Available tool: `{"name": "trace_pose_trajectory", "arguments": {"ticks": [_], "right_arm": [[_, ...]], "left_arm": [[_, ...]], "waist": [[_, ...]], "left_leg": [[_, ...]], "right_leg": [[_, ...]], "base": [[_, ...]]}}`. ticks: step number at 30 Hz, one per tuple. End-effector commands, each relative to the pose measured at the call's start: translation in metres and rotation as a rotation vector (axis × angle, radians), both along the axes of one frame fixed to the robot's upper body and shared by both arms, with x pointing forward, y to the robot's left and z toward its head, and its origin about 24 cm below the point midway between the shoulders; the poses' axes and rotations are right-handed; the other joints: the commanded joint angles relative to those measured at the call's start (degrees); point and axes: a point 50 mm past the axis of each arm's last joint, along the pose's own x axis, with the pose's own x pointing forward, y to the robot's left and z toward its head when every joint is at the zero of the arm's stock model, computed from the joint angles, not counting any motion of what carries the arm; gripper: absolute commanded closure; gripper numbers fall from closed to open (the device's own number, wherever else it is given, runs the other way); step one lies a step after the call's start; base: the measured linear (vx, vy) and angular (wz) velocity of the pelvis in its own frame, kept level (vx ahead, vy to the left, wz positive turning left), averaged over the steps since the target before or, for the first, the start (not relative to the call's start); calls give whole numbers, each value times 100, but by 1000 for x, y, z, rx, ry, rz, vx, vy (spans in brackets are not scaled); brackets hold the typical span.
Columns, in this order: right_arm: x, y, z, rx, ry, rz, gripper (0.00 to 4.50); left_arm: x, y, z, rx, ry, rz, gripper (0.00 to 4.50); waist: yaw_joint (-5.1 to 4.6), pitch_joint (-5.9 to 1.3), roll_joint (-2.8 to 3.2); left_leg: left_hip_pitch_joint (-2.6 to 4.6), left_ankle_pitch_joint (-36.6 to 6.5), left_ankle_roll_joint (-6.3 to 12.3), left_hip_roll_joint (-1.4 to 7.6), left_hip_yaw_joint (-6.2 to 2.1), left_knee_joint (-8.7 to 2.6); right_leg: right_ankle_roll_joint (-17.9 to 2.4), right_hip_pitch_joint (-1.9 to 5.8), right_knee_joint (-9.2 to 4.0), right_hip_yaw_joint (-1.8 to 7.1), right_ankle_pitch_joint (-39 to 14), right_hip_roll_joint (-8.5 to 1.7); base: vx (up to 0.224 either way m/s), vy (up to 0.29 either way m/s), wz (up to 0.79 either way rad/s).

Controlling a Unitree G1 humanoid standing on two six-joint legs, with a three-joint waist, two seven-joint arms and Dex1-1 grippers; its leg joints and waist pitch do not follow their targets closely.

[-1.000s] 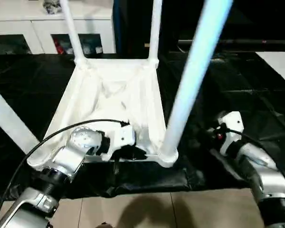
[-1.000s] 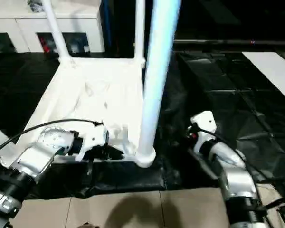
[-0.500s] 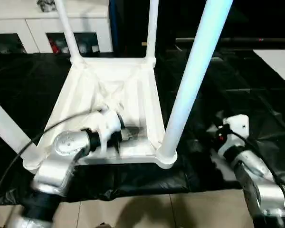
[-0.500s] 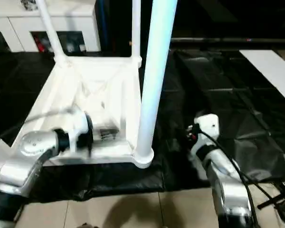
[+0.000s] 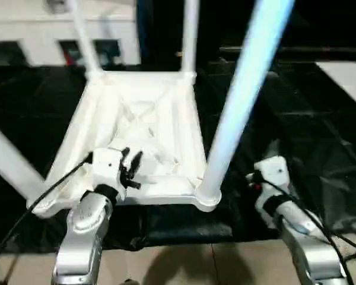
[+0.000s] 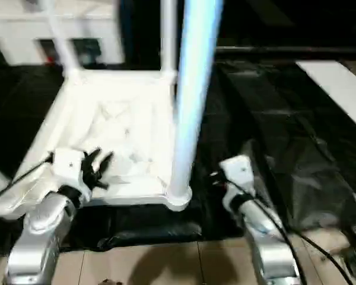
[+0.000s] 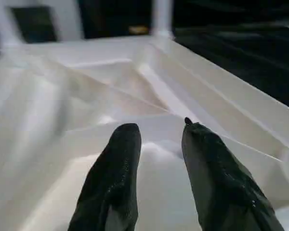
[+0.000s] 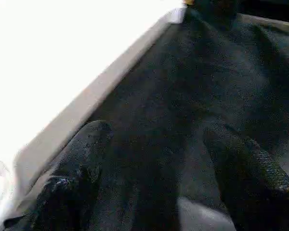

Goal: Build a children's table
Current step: Rotate leg to tighten

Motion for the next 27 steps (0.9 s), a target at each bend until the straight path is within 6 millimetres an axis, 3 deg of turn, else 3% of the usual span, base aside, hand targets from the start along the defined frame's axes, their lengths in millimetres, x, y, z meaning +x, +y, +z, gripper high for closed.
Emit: {"name": "trace_pose_trajectory", "arguments": {"ticks": [1,2,3,4,5,6,7,8,9,10,11,12,13,14,15,16,17,18,20,22,24,26,27], "right_arm": [[4,-8,1,1,-17,-42,107],[6,-13,0,49,-1,-86,107],[6,-13,0,49,-1,-86,107],[7,-18,-2,80,8,-127,107],[6,-24,-3,88,6,-147,107],[6,-24,-3,88,6,-147,107],[6,-25,-4,94,9,-152,107],[6,-25,-4,94,9,-152,107],[6,-24,-6,97,16,-151,107],[6,-24,-6,97,16,-151,107],[5,-21,-8,99,23,-115,107],[5,-21,-8,99,23,-115,107],[5,-19,-9,103,25,-102,107],[2,-22,-9,113,30,-98,107],[0,-24,-10,122,38,-100,107],[-2,-27,-11,134,48,-105,90],[-3,-29,-12,136,51,-111,80],[-5,-32,-13,139,56,-120,73],[-10,-41,-15,139,68,-119,70],[-12,-43,-15,128,73,-106,39],[-14,-48,-14,114,75,-79,31],[-20,-53,-4,122,69,75,14],[-20,-52,-3,131,70,95,5]], "left_arm": [[-5,2,2,-40,-23,27,282],[-8,2,0,-67,-19,32,282],[-8,2,0,-67,-19,32,282],[-13,5,-2,-49,-15,55,282],[-16,8,1,-38,-40,85,282],[-16,8,1,-38,-40,85,282],[-16,9,1,-38,-45,86,282],[-16,9,1,-38,-45,86,282],[-16,12,-1,0,-48,96,282],[-16,12,-1,0,-48,96,282],[-16,22,-7,27,-26,156,282],[-16,22,-7,27,-26,156,282],[-16,26,-8,22,-18,174,282],[-22,28,-8,-3,-22,177,252],[-26,29,-8,-16,-26,165,248],[-30,29,-8,-29,-31,152,248],[-33,29,-8,-36,-33,141,244],[-36,28,-8,-46,-35,124,231],[-48,27,-12,-66,-31,98,214],[-53,28,-15,-80,-21,92,197],[-60,28,-18,-97,-16,87,188],[-75,36,-21,-71,-36,126,165],[-75,37,-21,-64,-39,135,157]], "waist": [[-123,-272,153],[-139,-286,62],[-99,-216,-61],[205,-265,-279],[397,-244,-329],[506,-291,-309],[589,-296,-382],[707,-329,-327],[728,-305,-256],[720,-279,-225],[712,-303,-88],[692,-344,-6],[544,-375,84],[504,-402,177],[482,-381,130],[470,-349,111],[461,-331,91],[450,-320,37],[410,-269,-29],[380,-242,-61],[347,-258,-83],[301,-232,-106],[300,-258,-118]], "left_leg": [[181,-2518,1309,395,-711,-836],[296,-2190,1422,489,-343,-661],[127,-2120,1402,241,-114,-447],[136,-1196,817,-403,529,365],[-51,-559,615,-183,517,319],[-127,-533,688,-109,457,344],[-204,-734,899,-75,397,474],[-296,-833,1063,-65,256,689],[-307,-854,1077,-30,169,761],[-300,-688,988,27,82,658],[-115,-310,964,-24,203,231],[55,-84,1006,12,277,45],[298,-122,1455,237,255,-90],[329,-413,1491,393,185,-140],[305,-671,1354,432,194,-181],[265,-1210,1020,381,259,-248],[290,-1736,689,276,367,-282],[287,-1880,583,229,411,-281],[251,-2328,302,176,495,-338],[293,-2554,214,167,547,-356],[251,-2468,177,154,534,-383],[254,-2458,226,155,567,-386],[257,-2425,289,154,563,-362]], "right_leg": [[-1455,118,249,109,-919,84],[-1586,6,57,374,-810,-111],[-1671,69,-182,517,-867,-286],[-883,67,-781,604,-2534,-625],[124,214,-793,914,-3886,-871],[428,287,-747,1094,-3984,-1022],[624,324,-697,1308,-3881,-1210],[365,412,-669,1521,-3090,-1473],[27,398,-684,1571,-2673,-1570],[-759,411,-617,1378,-1792,-1398],[-1218,313,-470,928,-1009,-799],[-1246,235,-389,746,-752,-499],[-1138,30,-165,603,-371,-196],[-1055,36,-57,551,-237,-195],[-990,55,-91,561,-209,-217],[-908,87,-142,616,-214,-287],[-888,75,-227,674,-423,-322],[-862,79,-277,704,-561,-354],[-609,97,-373,746,-1467,-423],[-411,30,-457,764,-1945,-419],[-304,86,-468,764,-2003,-433],[-253,47,-511,806,-1994,-430],[-258,78,-511,804,-1932,-437]], "base": [[-4,-124,55],[20,-184,48],[20,-184,48],[16,-173,23],[-8,-114,4],[-8,-114,4],[-4,-74,1],[0,0,0],[0,0,0],[0,0,0],[2,59,4],[2,59,4],[-11,100,13],[-17,114,5],[-17,114,5],[-9,111,3],[-12,91,7],[-12,91,7],[-10,33,2],[0,0,0],[0,0,0],[0,0,0],[0,0,0]]}}
